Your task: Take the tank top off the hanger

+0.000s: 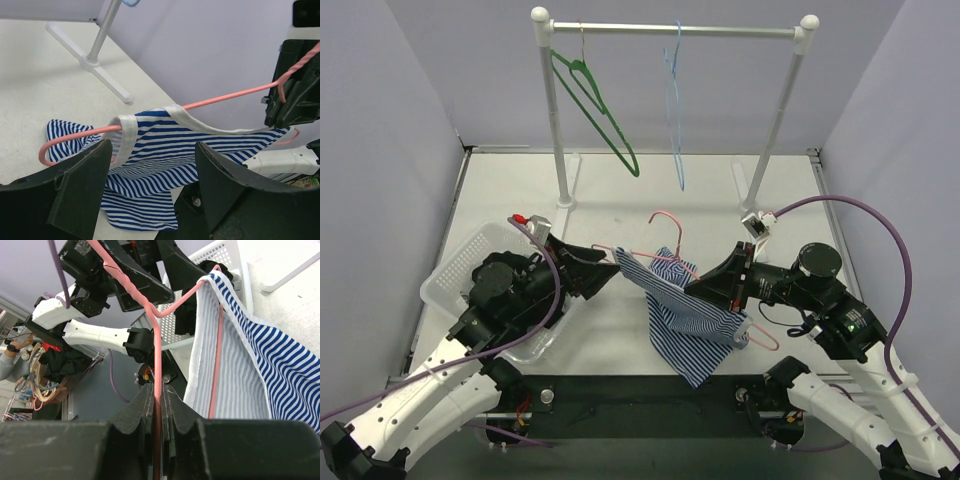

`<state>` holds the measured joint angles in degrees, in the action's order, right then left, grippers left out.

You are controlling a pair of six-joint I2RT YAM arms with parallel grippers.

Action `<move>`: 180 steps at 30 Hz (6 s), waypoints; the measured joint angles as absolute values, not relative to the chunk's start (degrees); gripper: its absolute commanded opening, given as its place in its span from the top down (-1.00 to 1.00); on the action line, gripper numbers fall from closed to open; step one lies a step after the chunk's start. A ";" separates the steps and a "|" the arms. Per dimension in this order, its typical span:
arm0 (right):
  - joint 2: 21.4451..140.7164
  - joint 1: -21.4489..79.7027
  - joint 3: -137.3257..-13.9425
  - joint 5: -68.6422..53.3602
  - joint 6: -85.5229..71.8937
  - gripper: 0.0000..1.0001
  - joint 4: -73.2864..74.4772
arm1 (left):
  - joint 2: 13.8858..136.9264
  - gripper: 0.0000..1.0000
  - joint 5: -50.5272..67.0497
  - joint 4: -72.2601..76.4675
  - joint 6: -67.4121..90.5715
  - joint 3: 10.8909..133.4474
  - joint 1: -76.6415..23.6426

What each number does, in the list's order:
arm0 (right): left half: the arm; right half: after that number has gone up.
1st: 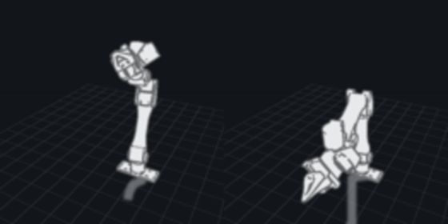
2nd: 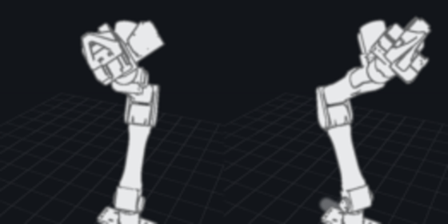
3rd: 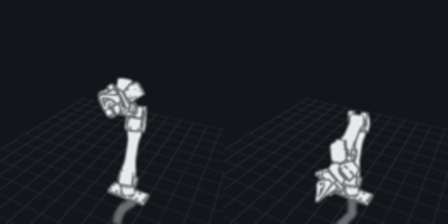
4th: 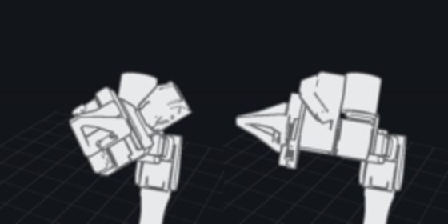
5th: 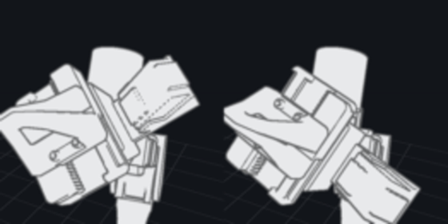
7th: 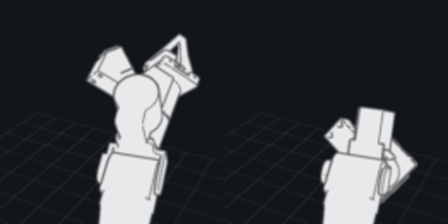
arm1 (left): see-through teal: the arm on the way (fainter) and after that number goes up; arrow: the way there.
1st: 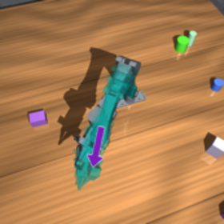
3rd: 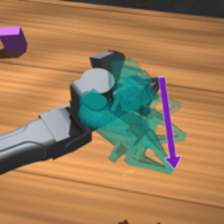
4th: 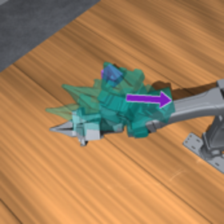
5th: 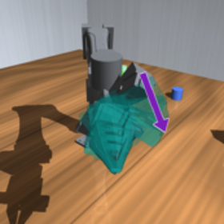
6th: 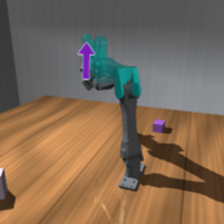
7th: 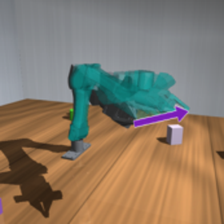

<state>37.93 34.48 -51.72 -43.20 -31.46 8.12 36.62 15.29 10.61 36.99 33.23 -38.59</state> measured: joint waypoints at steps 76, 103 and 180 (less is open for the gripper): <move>22.46 37.23 -47.59 -32.51 -27.24 1.00 5.50 | 44.03 1.00 24.77 -8.29 37.19 42.17 -23.81; 42.70 37.69 -38.81 -12.93 -17.21 1.00 -55.86 | 35.53 1.00 44.77 4.58 41.47 27.00 -22.13; 31.57 37.87 -54.26 12.40 -16.49 1.00 11.05 | 44.97 1.00 -11.42 -30.04 22.52 60.45 -49.84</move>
